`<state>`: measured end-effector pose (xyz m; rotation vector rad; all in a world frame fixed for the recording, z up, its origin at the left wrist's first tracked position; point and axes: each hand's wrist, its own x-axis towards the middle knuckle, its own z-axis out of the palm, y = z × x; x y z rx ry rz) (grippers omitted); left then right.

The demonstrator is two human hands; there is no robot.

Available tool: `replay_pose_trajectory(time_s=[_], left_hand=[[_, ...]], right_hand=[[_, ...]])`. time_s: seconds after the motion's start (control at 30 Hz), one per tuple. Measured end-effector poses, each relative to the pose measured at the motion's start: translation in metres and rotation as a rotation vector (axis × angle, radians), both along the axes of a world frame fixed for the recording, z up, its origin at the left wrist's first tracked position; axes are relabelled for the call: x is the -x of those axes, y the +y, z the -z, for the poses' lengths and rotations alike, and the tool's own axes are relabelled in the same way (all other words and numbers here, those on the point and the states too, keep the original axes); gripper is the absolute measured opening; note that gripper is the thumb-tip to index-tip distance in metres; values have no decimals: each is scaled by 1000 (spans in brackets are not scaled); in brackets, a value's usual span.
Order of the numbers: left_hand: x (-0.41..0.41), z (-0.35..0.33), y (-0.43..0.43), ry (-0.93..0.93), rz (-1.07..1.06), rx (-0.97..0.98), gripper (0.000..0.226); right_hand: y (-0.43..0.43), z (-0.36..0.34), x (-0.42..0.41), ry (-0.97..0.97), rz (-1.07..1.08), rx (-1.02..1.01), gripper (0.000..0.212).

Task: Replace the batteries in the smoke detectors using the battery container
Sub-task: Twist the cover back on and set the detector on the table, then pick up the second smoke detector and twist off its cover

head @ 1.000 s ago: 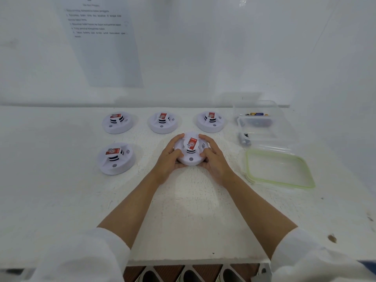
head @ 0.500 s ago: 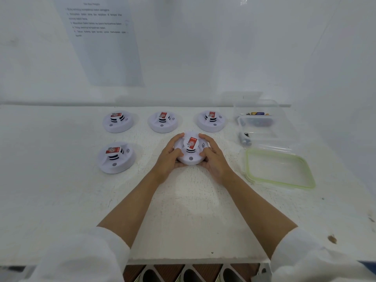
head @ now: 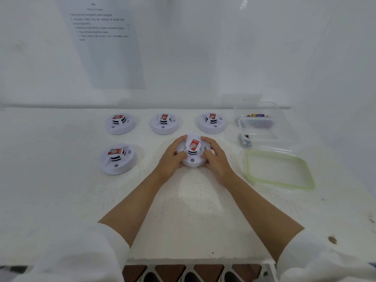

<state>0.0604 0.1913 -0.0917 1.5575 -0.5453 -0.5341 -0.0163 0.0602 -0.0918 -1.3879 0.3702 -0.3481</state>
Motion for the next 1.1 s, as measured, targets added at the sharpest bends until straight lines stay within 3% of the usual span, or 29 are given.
replay_pose_trajectory(time_s=[0.3,0.53,0.73,0.9,1.1], left_hand=[[11,-1,-2,-333,-52,-235,54],[14,9,0,-393,-62,-357,51],[15,13,-3,-442,-98,-380,49],[11,15,-4,-403,-86,-341,49],[-3,-4,-3,-157,-86,-187,47]], right_hand=[[-5,-1,9,59,-3,237,52],[-5,9,9,107,29,413,47],[-8,6,10,116,-20,437,45],[-7,5,12,128,-33,436,46],[-12,-5,13,138,-75,354,48]])
